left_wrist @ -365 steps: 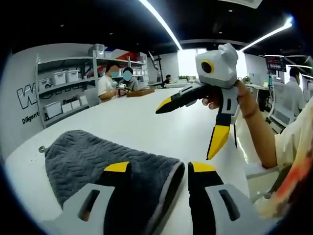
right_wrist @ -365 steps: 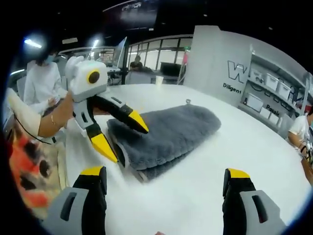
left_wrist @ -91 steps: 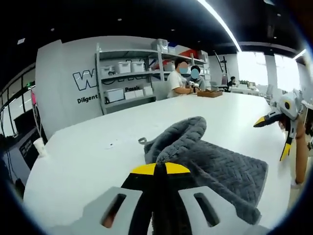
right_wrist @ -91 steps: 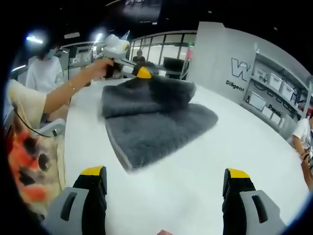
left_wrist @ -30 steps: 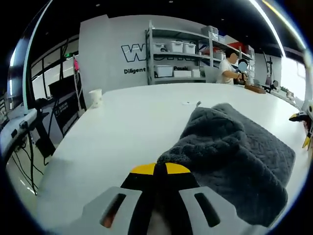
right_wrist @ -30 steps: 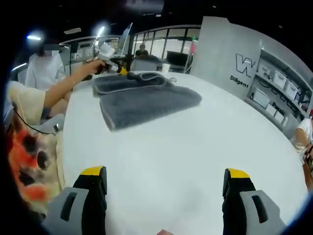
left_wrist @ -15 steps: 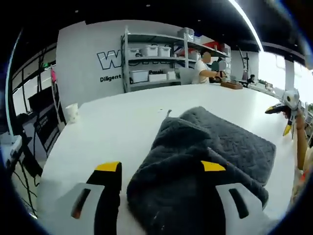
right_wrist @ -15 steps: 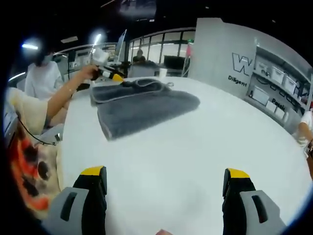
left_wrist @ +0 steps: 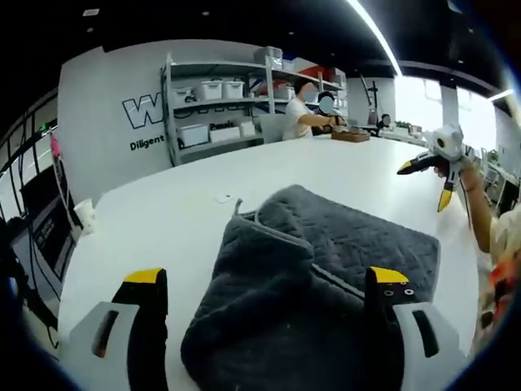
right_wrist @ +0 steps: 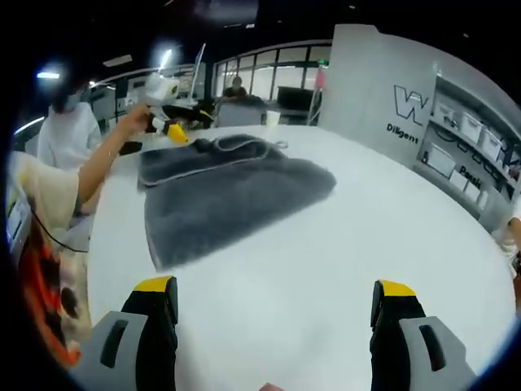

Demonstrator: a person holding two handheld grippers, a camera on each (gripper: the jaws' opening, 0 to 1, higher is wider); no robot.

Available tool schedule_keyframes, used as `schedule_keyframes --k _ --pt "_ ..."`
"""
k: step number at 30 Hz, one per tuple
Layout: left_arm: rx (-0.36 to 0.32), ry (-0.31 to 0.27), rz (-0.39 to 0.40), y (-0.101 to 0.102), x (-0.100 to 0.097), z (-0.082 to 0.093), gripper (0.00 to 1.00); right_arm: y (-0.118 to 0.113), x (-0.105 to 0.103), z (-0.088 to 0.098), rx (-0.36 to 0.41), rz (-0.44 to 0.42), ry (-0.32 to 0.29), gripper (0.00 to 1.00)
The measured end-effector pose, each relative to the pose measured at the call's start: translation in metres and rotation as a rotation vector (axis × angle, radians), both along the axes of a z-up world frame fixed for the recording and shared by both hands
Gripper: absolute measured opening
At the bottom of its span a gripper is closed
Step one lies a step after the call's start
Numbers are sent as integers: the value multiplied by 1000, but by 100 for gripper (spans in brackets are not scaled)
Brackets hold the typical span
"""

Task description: Open the folded towel by lifting each exposed corner and separating the folded layers until the towel lies flat within the target outline without major curled edges

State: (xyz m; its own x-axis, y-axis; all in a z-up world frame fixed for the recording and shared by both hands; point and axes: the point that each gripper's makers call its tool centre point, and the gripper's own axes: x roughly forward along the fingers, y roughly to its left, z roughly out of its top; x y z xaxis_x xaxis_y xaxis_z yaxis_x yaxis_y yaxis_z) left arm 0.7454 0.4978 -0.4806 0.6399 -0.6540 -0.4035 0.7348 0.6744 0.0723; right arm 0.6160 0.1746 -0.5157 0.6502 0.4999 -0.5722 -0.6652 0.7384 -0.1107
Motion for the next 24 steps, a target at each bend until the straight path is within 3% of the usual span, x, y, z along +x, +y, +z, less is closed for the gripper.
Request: schedule_keyframes --k 6,9,12,18,24 --pt "-13 -13 26 9 10 2 100 17 25 11 69 3 -22 99" --pt "-23 -3 32 13 19 -2 100 31 42 17 147 -2 -36 99" --pt "-25 8 31 15 26 -5 100 40 55 13 167 2 -17 99" --pt "2 11 5 15 22 -7 100 59 73 0 166 13 6 98" --pt "13 -1 -20 13 22 -5 100 72 80 -20 131 36 63 85"
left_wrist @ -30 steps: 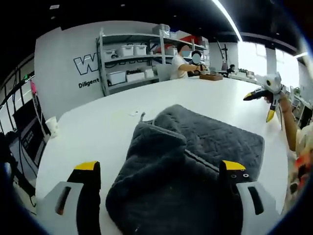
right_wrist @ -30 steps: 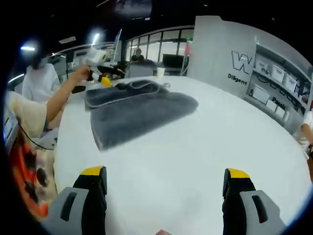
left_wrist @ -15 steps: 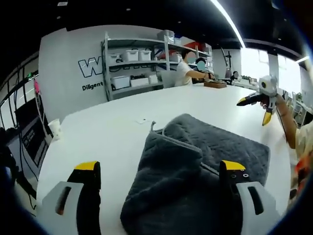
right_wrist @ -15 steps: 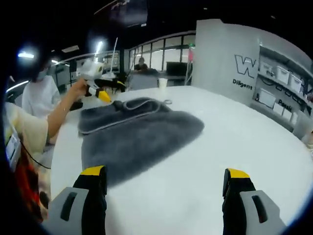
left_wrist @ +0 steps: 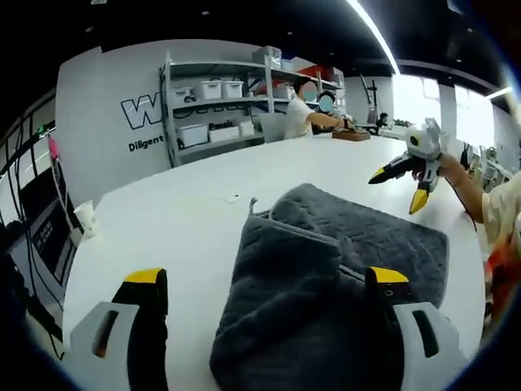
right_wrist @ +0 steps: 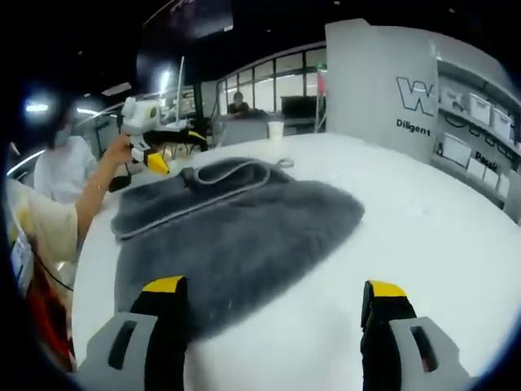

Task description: Open the folded towel by lifting each exposed corner and separating the folded layers until the towel lies flat within the target outline without major curled edges

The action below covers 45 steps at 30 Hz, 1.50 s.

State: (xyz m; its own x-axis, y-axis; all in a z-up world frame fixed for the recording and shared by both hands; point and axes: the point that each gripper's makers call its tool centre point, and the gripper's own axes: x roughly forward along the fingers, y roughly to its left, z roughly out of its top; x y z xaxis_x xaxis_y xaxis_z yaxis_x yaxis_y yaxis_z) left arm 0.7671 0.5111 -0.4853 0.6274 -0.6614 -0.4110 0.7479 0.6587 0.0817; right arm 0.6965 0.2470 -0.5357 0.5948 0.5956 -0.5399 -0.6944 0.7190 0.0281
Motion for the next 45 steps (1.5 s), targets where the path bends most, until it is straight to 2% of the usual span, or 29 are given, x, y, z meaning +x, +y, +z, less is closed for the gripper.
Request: schedule_keyframes --k 4,7,11,14,22,26,30,45 --pt "-1 0 -13 -2 0 -2 100 8 1 -13 -25 19 23 80" --pt "3 -2 -18 -4 -1 -4 100 11 1 -18 -32 30 27 71" --pt "7 -5 -25 -6 -2 -4 100 12 3 -21 -34 33 23 58" --pt "10 -4 -31 -7 -2 -5 100 11 4 -22 -46 33 12 53" --pt "29 -4 -50 -13 -7 -9 100 20 -2 -26 -8 92 36 29" --pt "32 -1 -64 -17 -9 -11 100 21 -3 -25 -17 106 15 23" --pt "37 2 -72 -20 -12 -13 100 22 -3 -23 7 117 13 7" --pt "34 3 -69 -18 -12 -13 100 16 -1 -22 38 112 21 0"
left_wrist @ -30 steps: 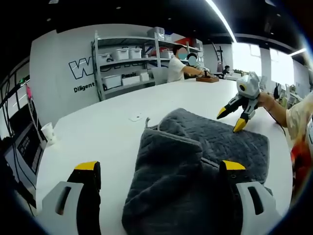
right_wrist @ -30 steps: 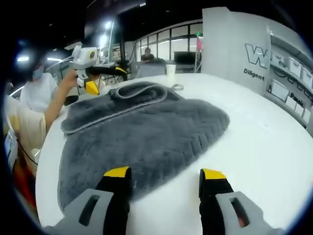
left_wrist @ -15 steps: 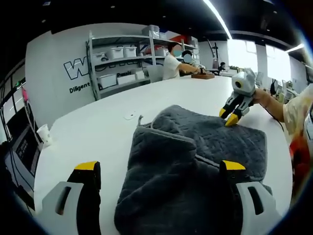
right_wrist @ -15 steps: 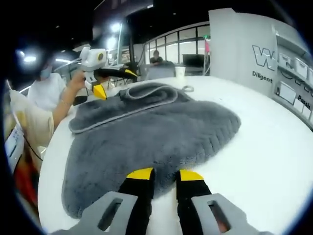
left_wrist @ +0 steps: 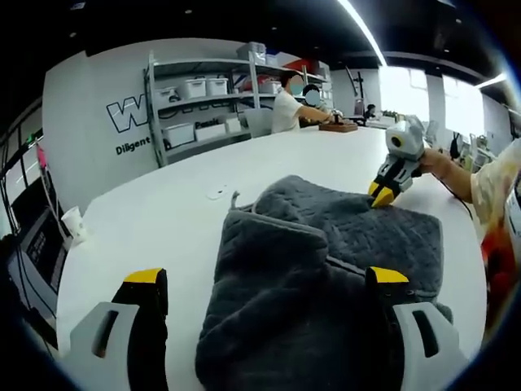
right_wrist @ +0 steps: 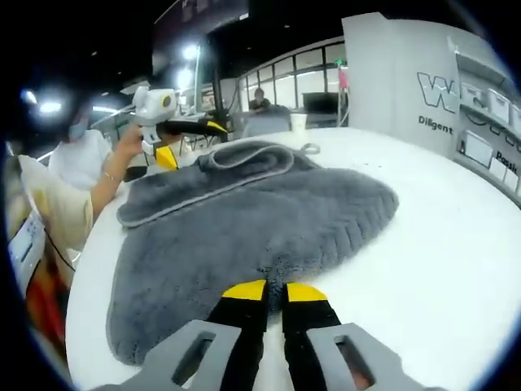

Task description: Open the folded towel by lifting each exposed corner and separating the folded layers until the towel lies flat within the target outline without major curled edges

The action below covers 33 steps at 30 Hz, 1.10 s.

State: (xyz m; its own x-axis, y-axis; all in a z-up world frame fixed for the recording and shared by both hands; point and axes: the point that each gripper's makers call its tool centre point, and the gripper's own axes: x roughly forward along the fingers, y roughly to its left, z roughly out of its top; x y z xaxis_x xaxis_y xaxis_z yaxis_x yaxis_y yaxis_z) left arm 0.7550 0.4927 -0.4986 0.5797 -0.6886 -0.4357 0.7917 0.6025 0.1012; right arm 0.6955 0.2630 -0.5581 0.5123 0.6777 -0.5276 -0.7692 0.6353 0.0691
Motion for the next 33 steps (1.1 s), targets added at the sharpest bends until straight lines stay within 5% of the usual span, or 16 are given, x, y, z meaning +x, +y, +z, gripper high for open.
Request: schedule_keyframes --k 33 --pt "1 -3 -26 -10 -6 3 99 -81 -11 0 -63 -101 -3 0"
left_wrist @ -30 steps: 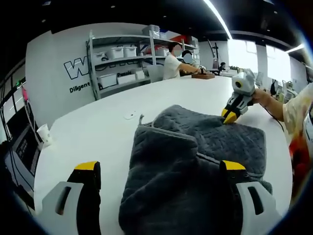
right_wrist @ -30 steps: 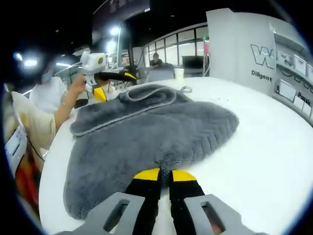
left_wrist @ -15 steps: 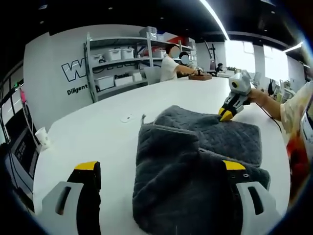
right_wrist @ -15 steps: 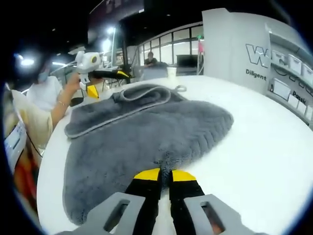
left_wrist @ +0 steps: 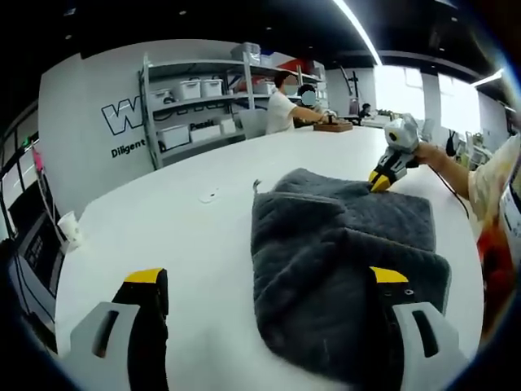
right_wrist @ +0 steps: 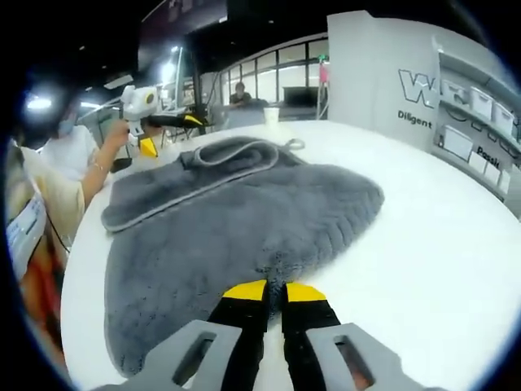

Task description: Open the folded towel by lifting each exposed corner and separating the folded layers until the towel lies flat within the target outline without major curled edges

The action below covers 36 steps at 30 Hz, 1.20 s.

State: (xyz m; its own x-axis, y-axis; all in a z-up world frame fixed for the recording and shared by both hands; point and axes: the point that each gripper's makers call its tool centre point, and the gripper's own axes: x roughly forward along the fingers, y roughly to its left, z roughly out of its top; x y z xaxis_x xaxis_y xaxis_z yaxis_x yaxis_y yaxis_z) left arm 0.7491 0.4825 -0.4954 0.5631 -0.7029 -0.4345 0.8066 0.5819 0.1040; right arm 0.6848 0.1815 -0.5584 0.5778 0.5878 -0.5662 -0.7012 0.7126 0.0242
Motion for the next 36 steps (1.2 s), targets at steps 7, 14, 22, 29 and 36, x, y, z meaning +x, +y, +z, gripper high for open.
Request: schedule_keyframes --k 7,14,22,29,36 --pt "-1 -2 -3 -1 -1 1 99 -14 -3 -1 -2 -14 12 0" --pt "1 -1 -1 0 0 1 99 -29 -7 -1 11 -42 21 0" --pt "14 7 -4 -1 -1 -4 98 -44 -13 -1 29 -66 30 0" --pt "14 1 -6 0 -1 -3 98 -56 -17 -1 14 -86 32 0" --pt "14 10 -10 -2 -1 -5 98 -58 -17 -1 2 -95 25 4"
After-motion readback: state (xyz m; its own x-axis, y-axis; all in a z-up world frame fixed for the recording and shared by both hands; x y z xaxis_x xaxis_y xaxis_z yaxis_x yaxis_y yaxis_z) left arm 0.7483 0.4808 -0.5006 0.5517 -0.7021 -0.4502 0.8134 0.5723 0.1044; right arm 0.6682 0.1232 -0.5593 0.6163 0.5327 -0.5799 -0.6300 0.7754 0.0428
